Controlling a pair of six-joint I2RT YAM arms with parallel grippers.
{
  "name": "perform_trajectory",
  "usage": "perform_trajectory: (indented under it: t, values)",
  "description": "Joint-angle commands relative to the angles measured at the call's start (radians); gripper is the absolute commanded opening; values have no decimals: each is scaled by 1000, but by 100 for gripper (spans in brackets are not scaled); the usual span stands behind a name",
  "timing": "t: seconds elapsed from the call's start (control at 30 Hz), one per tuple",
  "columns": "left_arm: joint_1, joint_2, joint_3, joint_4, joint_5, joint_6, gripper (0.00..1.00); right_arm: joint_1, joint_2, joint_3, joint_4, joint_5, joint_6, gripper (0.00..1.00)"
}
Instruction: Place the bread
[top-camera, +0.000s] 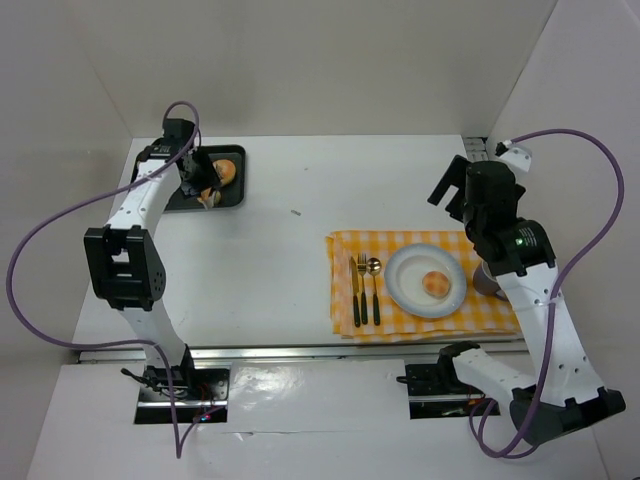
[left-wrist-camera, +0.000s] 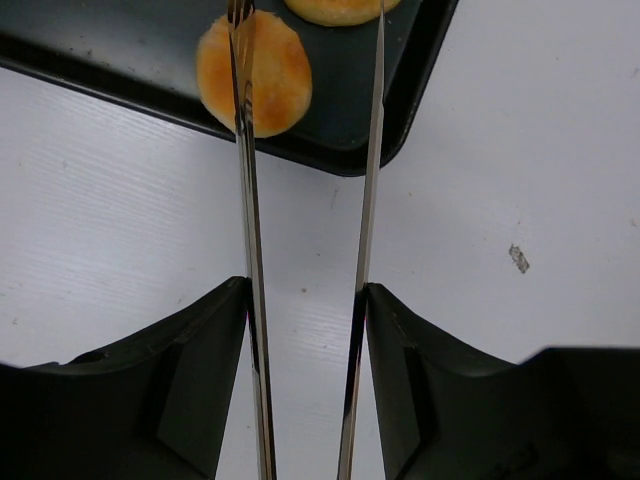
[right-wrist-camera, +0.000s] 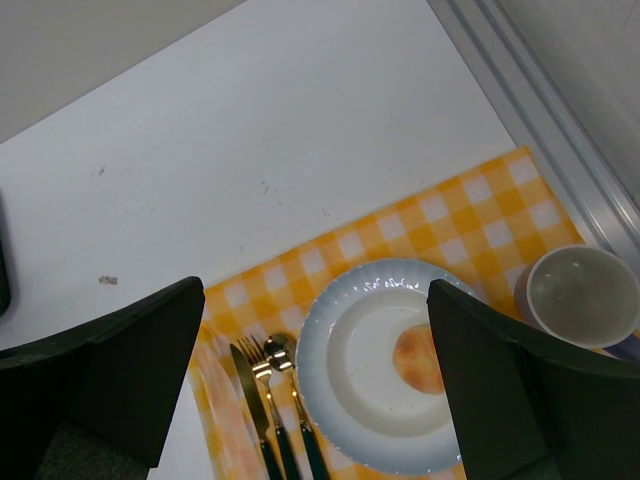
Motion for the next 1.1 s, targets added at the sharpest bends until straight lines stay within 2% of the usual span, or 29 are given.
perform_trajectory:
  t: [0.0,0.23,0.43,0.7,0.8,0.83,0.97,1.07]
  values:
    - [24,1,55,21,8,-28,62,-5,7,-1,55,-7,4,100]
    - [52,86,112,40,23,-19,62,-5,25,-10,64,-16,13,100]
    - [70,198,256,-14,35,-8,63,-5,35,-10,74,-26,13,100]
    - [98,236,270,-14,118,-26,62,-5,53,-1,74,-44,13,100]
    - [98,236,243,-14,129,-35,55,-5,62,8,74,-44,13,100]
    - [98,224,230,-14,129,-35,48,-5,62,8,74,-44,13,100]
    - [98,199,230,-14,152,-35,36,-5,62,8,74,-44,13,100]
    - [107,169,230,-14,152,-35,33,-5,53,8,74,-44,13,100]
